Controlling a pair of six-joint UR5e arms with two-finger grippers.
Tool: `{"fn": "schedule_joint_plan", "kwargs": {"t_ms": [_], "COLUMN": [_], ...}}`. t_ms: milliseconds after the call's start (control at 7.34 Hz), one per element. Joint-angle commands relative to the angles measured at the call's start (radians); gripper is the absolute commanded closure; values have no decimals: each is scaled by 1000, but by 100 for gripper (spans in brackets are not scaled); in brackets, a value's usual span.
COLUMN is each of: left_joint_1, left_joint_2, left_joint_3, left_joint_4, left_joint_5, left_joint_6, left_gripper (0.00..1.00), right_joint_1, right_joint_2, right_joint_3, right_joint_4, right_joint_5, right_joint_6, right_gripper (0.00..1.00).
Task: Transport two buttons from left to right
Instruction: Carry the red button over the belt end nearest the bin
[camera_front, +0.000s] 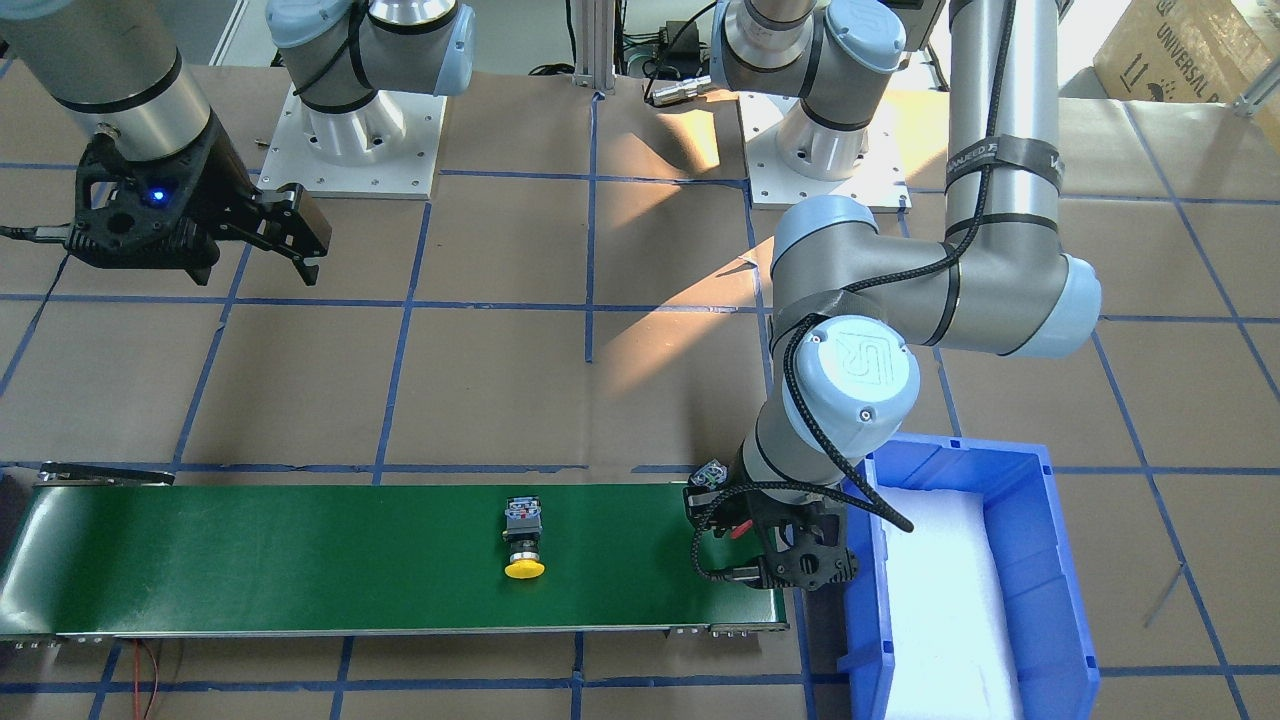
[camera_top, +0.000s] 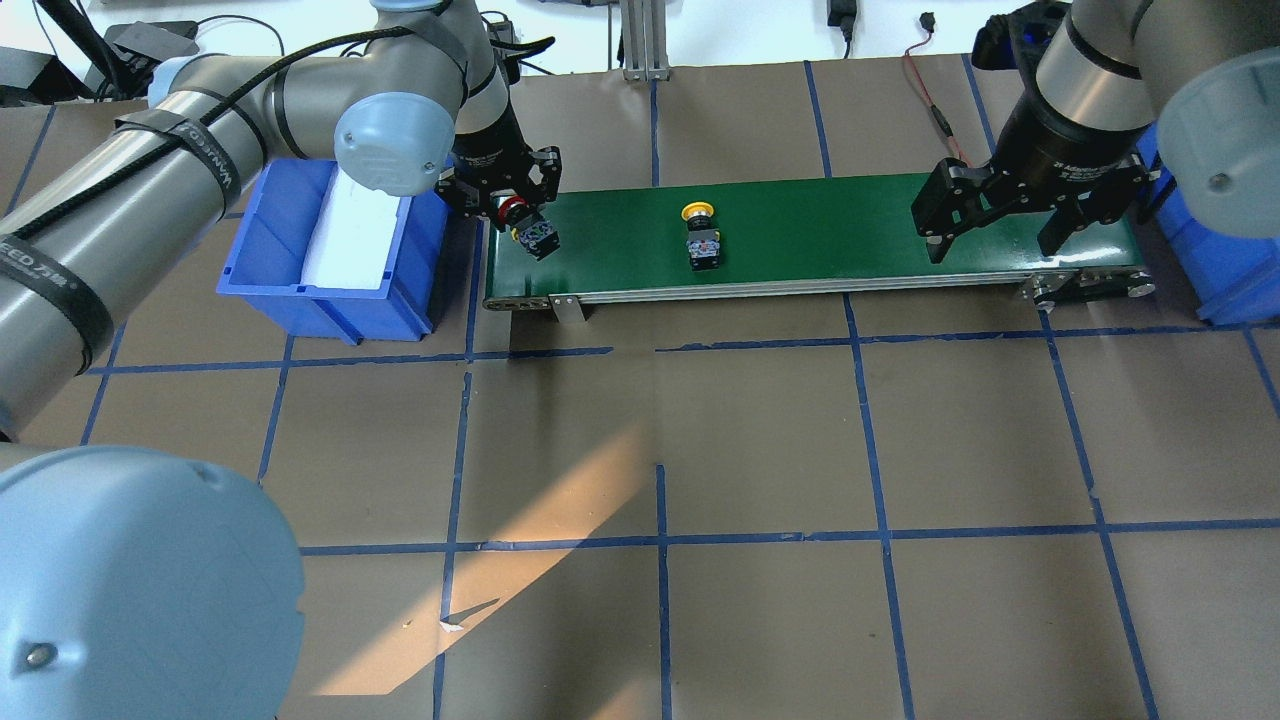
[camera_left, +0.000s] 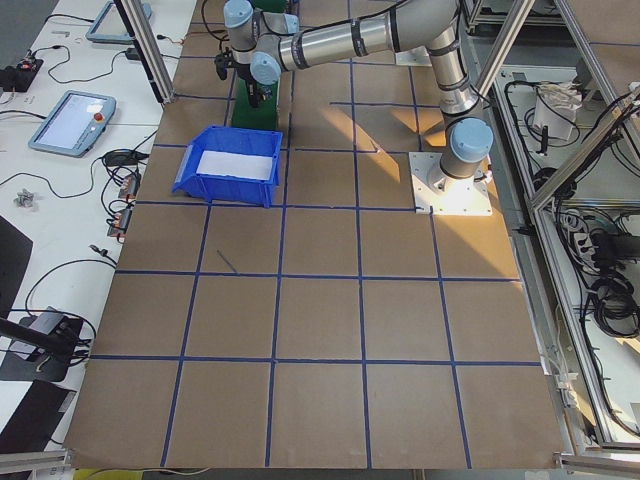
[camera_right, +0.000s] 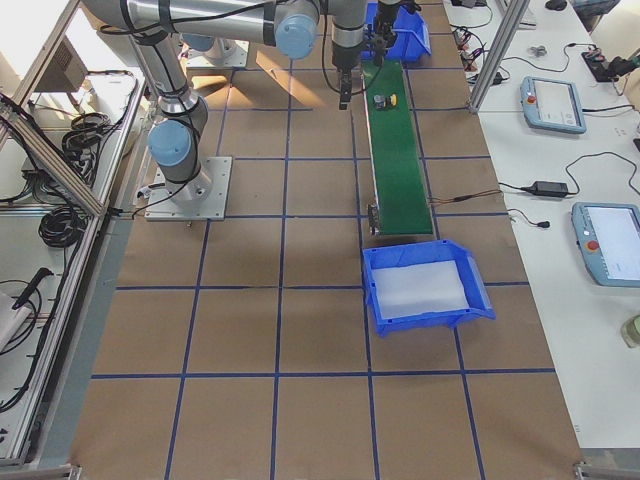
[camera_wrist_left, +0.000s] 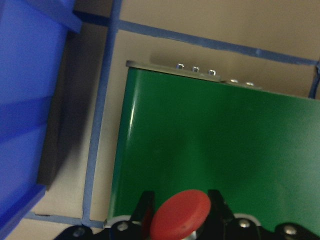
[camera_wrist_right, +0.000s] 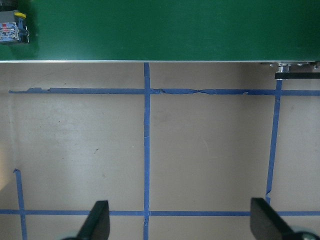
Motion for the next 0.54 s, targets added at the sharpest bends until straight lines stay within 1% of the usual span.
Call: {"fn": "schedule_joint_plan", "kwargs": {"t_ms": [0, 272, 409], "left_joint_1": [-1, 2, 4], "left_joint_2": [-14, -29, -29], "left_joint_3": [7, 7, 7], "left_joint_4": [-1, -3, -4], "left_joint_5": [-3, -21, -21], "left_joint_6": [273, 415, 437], "left_gripper": [79, 79, 79], "right_joint_1": [0, 0, 0], "right_joint_2": [1, 1, 1], "right_joint_3": [0, 0, 0], "right_joint_4": [-2, -2, -2], "right_joint_5": [0, 0, 0], "right_joint_6": [0, 0, 0], "right_gripper": [0, 0, 0]}}
